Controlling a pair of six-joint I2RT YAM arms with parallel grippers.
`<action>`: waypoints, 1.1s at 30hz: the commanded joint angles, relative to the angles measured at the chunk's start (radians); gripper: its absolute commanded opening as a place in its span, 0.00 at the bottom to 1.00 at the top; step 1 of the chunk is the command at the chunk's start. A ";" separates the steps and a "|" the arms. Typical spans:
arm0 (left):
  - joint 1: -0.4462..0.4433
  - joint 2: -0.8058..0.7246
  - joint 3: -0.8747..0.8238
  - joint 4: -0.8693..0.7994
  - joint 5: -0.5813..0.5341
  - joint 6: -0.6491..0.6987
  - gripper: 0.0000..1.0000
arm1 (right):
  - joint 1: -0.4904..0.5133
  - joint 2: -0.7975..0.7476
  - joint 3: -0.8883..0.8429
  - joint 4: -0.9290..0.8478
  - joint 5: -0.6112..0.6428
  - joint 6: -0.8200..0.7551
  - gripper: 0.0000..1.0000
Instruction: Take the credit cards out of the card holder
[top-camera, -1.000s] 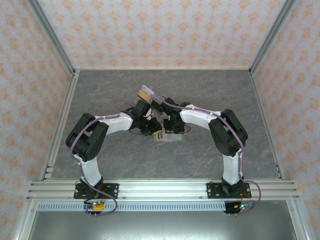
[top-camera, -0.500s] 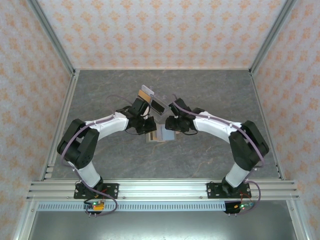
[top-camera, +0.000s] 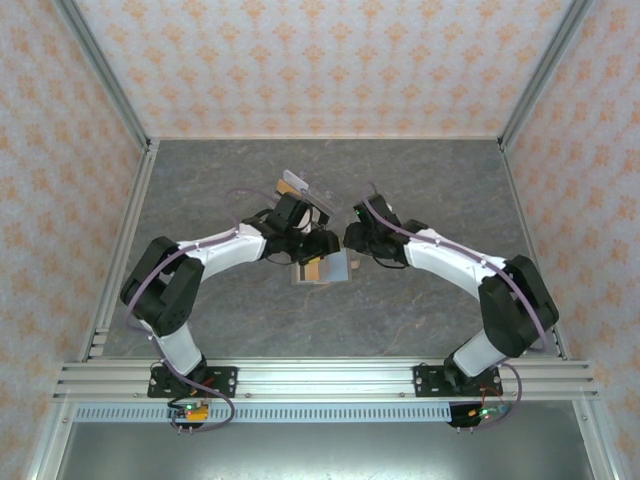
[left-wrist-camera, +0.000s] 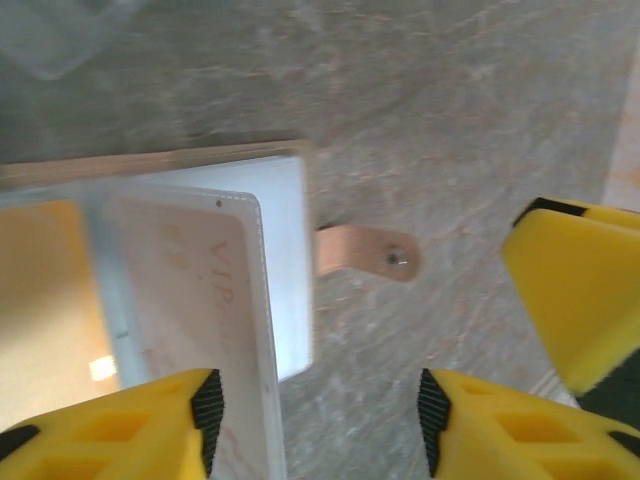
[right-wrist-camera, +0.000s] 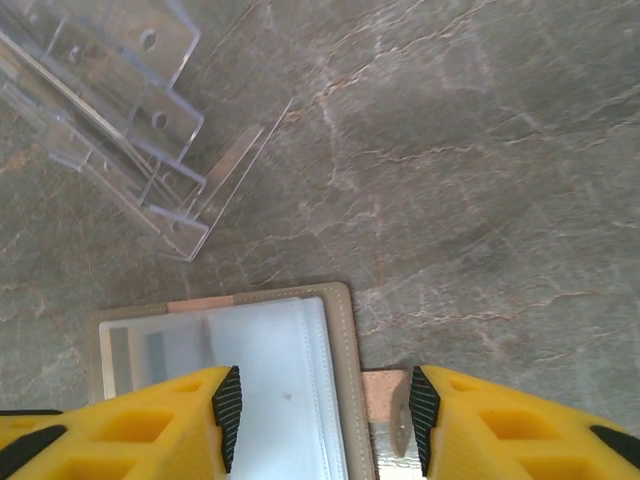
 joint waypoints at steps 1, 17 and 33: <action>-0.007 0.040 0.036 0.058 0.031 -0.067 0.63 | -0.013 -0.051 -0.019 0.007 0.062 0.025 0.51; 0.091 -0.048 -0.106 0.019 -0.086 -0.098 0.54 | 0.065 0.131 0.163 -0.132 -0.054 -0.101 0.43; 0.088 -0.009 -0.103 0.048 -0.055 -0.082 0.32 | 0.067 0.293 0.229 -0.163 -0.134 -0.067 0.30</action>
